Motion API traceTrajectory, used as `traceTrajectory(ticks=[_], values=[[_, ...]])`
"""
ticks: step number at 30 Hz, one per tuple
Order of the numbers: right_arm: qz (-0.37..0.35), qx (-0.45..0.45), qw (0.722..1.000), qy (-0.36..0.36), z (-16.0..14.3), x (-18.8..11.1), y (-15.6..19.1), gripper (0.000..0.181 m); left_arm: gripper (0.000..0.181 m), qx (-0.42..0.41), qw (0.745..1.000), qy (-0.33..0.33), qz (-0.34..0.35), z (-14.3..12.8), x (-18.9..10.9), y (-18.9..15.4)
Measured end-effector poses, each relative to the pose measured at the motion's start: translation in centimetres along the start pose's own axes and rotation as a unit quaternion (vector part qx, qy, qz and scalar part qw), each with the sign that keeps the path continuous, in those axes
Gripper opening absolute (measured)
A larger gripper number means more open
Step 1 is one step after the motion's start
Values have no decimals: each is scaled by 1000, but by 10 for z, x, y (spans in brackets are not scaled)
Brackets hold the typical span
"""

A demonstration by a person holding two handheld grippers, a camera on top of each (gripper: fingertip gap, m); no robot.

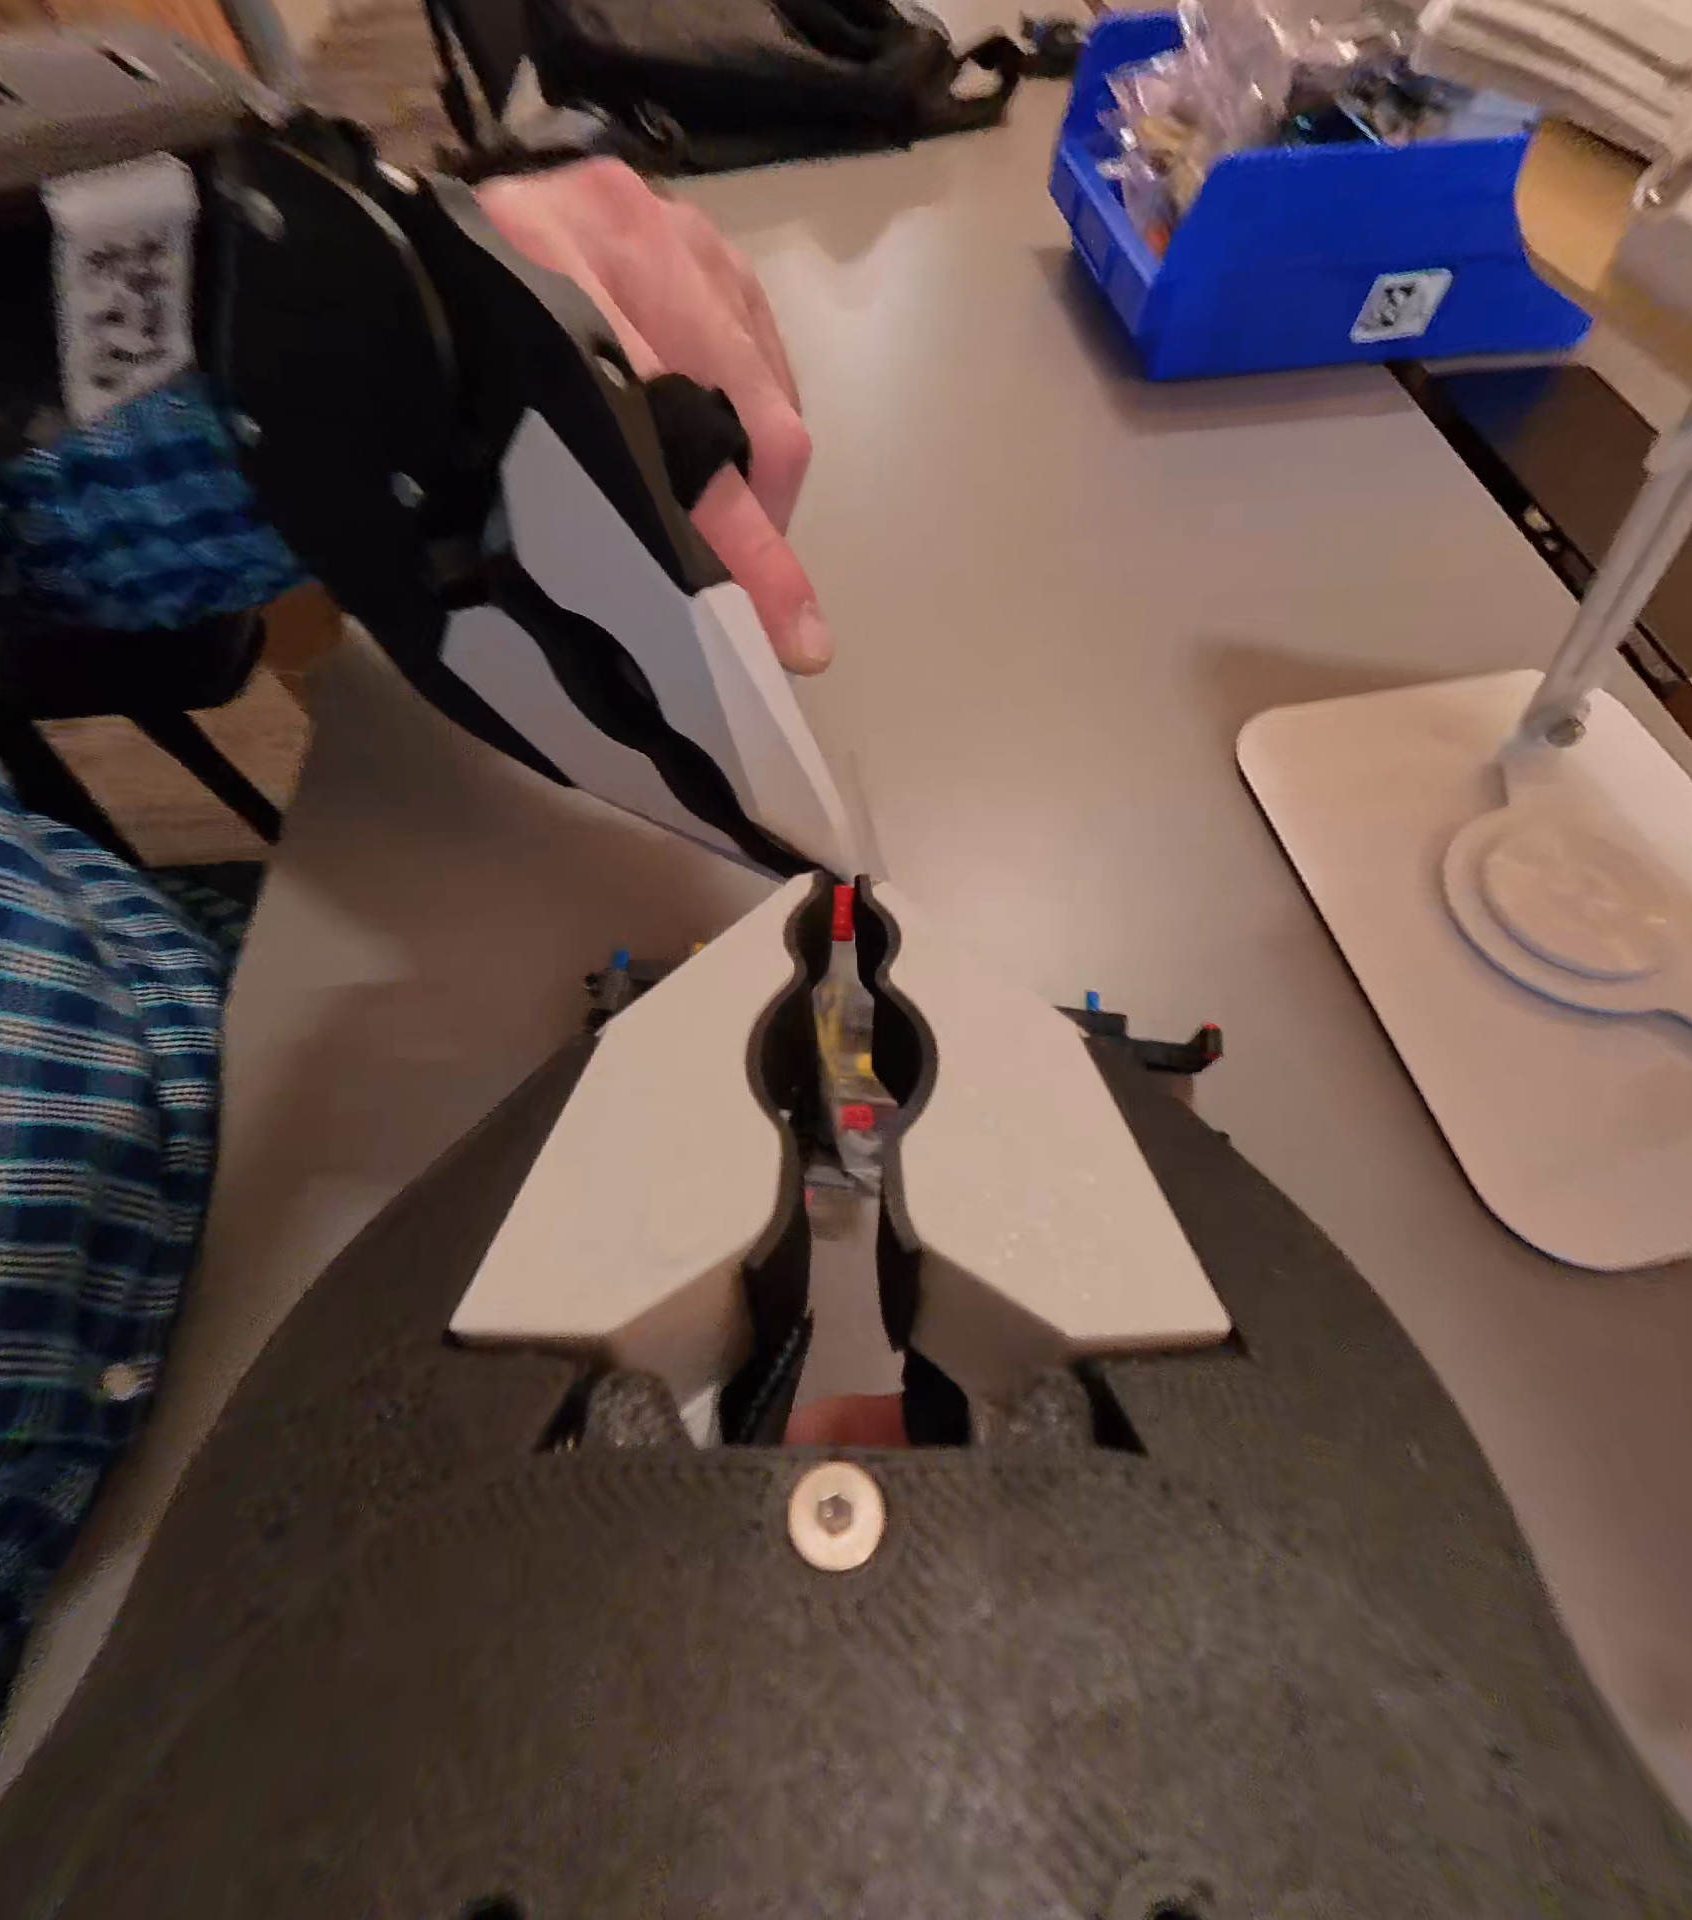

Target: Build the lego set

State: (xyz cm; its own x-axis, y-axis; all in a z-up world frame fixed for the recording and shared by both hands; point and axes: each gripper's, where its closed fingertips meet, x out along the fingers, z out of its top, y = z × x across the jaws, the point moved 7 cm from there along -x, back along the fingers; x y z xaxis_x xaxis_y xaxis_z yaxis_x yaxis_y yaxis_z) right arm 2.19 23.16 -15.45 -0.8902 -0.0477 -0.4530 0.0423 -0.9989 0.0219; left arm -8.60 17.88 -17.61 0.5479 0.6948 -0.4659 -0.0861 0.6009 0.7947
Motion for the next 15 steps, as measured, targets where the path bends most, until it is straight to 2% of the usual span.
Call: traceTrajectory(ticks=[9,15], values=[[47,84,995,-28,-12,10,-8,1,0,5,1000,-5,0,4,-4,-1],[22,68,997,16,-20,18,-11,1,0,6,1000,-8,-1,5,-3,-2]])
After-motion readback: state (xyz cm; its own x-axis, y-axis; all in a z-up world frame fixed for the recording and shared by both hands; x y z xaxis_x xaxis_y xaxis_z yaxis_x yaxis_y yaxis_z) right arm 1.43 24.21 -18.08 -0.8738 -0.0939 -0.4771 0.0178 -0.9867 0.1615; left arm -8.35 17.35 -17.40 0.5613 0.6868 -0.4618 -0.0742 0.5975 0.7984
